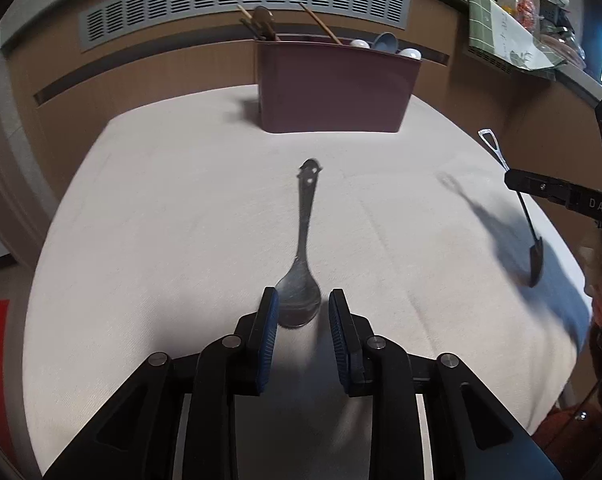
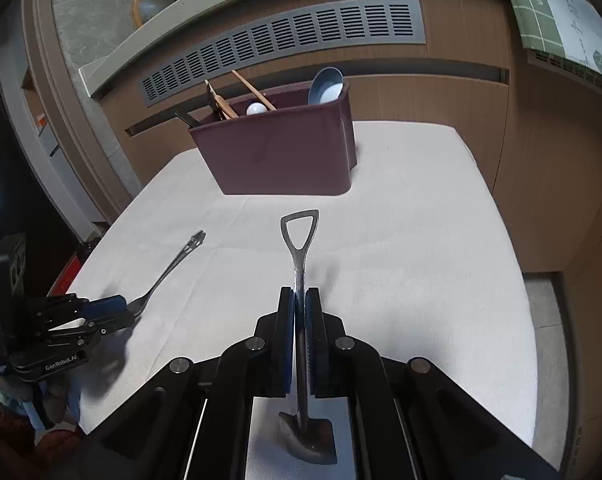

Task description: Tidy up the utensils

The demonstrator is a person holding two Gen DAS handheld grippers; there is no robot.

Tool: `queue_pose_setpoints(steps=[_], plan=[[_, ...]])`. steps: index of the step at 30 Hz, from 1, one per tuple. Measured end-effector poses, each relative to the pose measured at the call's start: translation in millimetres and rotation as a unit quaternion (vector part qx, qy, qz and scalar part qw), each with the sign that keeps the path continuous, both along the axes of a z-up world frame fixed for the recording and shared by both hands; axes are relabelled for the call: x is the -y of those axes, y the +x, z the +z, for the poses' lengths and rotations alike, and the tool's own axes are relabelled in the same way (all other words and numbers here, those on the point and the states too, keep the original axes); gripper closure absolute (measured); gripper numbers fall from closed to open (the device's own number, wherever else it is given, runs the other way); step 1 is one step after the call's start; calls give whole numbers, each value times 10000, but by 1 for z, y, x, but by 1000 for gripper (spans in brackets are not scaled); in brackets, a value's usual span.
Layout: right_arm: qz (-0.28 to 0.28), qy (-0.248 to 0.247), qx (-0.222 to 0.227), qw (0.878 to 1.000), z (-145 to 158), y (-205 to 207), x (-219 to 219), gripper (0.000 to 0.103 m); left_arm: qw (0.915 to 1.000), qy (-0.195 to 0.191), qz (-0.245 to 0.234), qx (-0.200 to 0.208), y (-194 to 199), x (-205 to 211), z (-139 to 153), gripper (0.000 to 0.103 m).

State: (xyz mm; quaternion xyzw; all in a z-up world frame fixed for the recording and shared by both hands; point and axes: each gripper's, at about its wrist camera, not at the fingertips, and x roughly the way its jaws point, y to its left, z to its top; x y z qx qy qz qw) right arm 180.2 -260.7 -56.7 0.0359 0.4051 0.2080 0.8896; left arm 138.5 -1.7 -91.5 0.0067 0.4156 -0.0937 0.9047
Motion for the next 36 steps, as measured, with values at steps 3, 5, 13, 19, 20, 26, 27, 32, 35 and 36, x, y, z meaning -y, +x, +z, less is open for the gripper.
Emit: queue_pose_setpoints(steps=[3, 5, 13, 19, 20, 26, 27, 32, 35, 36], plan=[[-13, 19, -56, 10000, -3, 2, -1, 98, 10000, -21, -6, -58, 4, 2, -6, 62], [-44, -10, -60, 10000, -3, 3, -2, 98, 9999, 108, -33, -48, 6, 7, -7, 60], [-111, -120, 72, 9998, -1, -2, -3, 98, 9999, 48, 94, -134, 17, 6, -8, 60], [-145, -146, 329, 9992, 11, -8, -2, 98, 9993, 90, 293, 195, 10, 6, 0, 74], [-132, -140, 378, 9991, 14, -9, -2, 98, 9988, 12, 344, 351, 8, 2, 7, 74], [-104, -40, 677, 9976, 30, -14, -3, 98, 9916, -163, 500, 1183, 1, -11, 58, 74], [-99, -32, 692, 9975, 31, -14, -4, 98, 9910, -173, 497, 1228, 2, -12, 62, 74], [-65, -37, 816, 9966, 38, -14, -10, 99, 9892, -143, 395, 1403, 5, -8, 77, 74], [0, -56, 891, 9960, 42, -14, -14, 100, 9887, -147, 323, 1456, 6, -5, 82, 74], [23, -71, 906, 9959, 42, -14, -15, 100, 9887, -156, 306, 1460, 7, -3, 83, 75]])
